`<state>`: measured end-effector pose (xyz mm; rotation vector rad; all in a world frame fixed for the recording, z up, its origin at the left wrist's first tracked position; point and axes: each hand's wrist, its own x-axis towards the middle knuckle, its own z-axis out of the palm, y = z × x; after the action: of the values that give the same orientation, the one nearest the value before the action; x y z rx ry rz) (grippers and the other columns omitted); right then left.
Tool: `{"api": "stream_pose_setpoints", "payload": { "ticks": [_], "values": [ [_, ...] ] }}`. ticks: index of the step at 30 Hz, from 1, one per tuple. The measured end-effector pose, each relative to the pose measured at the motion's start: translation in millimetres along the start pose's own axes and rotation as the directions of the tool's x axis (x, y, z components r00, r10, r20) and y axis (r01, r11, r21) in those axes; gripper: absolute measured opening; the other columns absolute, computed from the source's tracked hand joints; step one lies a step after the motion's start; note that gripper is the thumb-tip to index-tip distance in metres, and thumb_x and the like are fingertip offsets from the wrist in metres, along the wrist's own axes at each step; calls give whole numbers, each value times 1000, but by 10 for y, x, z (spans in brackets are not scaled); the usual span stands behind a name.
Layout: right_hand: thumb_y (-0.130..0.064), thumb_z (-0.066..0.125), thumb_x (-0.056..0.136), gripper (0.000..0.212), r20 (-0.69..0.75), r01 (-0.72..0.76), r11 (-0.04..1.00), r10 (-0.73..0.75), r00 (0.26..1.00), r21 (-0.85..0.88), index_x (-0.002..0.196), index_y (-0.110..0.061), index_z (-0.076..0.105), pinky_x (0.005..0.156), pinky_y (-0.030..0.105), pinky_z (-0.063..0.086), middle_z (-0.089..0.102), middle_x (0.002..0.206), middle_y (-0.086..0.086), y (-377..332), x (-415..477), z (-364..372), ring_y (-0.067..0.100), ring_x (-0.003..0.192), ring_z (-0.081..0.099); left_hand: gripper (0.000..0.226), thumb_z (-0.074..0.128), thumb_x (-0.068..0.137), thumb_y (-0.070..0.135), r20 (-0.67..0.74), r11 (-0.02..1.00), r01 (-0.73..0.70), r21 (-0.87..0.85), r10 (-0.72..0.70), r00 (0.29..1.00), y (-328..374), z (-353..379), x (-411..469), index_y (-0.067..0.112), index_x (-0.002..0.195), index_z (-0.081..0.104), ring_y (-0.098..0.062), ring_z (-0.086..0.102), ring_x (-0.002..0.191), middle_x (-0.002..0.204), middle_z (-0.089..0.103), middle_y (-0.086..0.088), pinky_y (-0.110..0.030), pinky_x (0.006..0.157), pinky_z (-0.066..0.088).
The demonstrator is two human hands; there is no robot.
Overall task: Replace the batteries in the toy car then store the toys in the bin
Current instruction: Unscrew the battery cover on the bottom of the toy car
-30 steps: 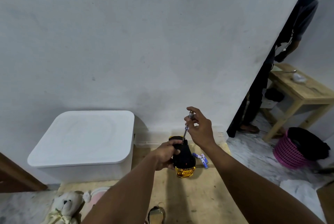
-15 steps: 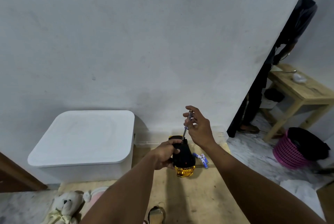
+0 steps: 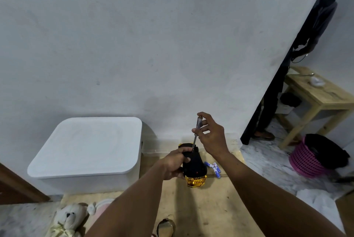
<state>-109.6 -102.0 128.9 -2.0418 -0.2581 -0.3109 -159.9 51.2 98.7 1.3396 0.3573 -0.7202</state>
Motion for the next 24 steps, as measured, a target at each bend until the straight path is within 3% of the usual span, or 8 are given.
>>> {"api": "stream_pose_setpoints", "payload": {
  "ticks": [4, 8, 11, 16, 21, 24],
  "values": [
    [-15, 77, 83, 53, -24, -8, 1000, 8, 1000, -15, 126, -35, 53, 65, 35, 60, 64, 90, -5, 13, 24, -6, 4, 75, 68, 45, 38, 98, -3, 1, 1000, 3, 6, -3, 1000, 44, -20, -12, 26, 127, 57, -36, 59, 114, 128, 55, -10, -45, 65, 61],
    [-12, 74, 85, 55, 9, -10, 1000, 10, 1000, 18, 128, -40, 52, 68, 47, 61, 66, 91, -8, 39, 46, 12, 8, 79, 68, 44, 39, 98, -3, 6, 1000, 1, 14, -1, 1000, 60, -30, -8, 27, 125, 58, -37, 58, 115, 126, 55, -9, -47, 68, 61],
    [-8, 68, 89, 56, 18, 36, 999, -35, 999, -11, 132, -39, 49, 72, 45, 61, 67, 94, -13, 13, 62, 43, 4, 83, 68, 45, 40, 98, -2, 16, 1000, -6, 21, 6, 1000, 77, -20, -15, 28, 127, 57, -35, 60, 111, 125, 56, -8, -44, 68, 61],
    [-5, 59, 93, 57, 24, 50, 998, -49, 998, -37, 131, -43, 41, 73, 42, 61, 67, 110, -10, -21, 70, 49, 2, 86, 67, 45, 39, 99, -3, 12, 1000, -29, -1, 29, 1000, 131, -38, -34, 25, 129, 57, -30, 63, 101, 118, 57, -6, -36, 55, 59],
    [-3, 54, 93, 56, 45, 51, 998, -49, 998, -37, 130, -41, 38, 66, 29, 54, 68, 110, -9, -17, 28, 69, 6, 82, 69, 44, 41, 99, -2, -6, 1000, -26, -2, 26, 1000, 97, -96, -4, 26, 129, 57, -33, 62, 106, 121, 57, -7, -38, 57, 59],
    [0, 53, 92, 57, 62, 29, 999, -28, 998, -13, 130, -39, 39, 68, 29, 54, 68, 106, -7, -12, 26, 72, 8, 83, 69, 44, 41, 98, -1, -11, 1000, -22, 5, 22, 1000, 64, -114, 8, 27, 128, 58, -35, 62, 109, 123, 57, -8, -39, 60, 59]
  ]
}}
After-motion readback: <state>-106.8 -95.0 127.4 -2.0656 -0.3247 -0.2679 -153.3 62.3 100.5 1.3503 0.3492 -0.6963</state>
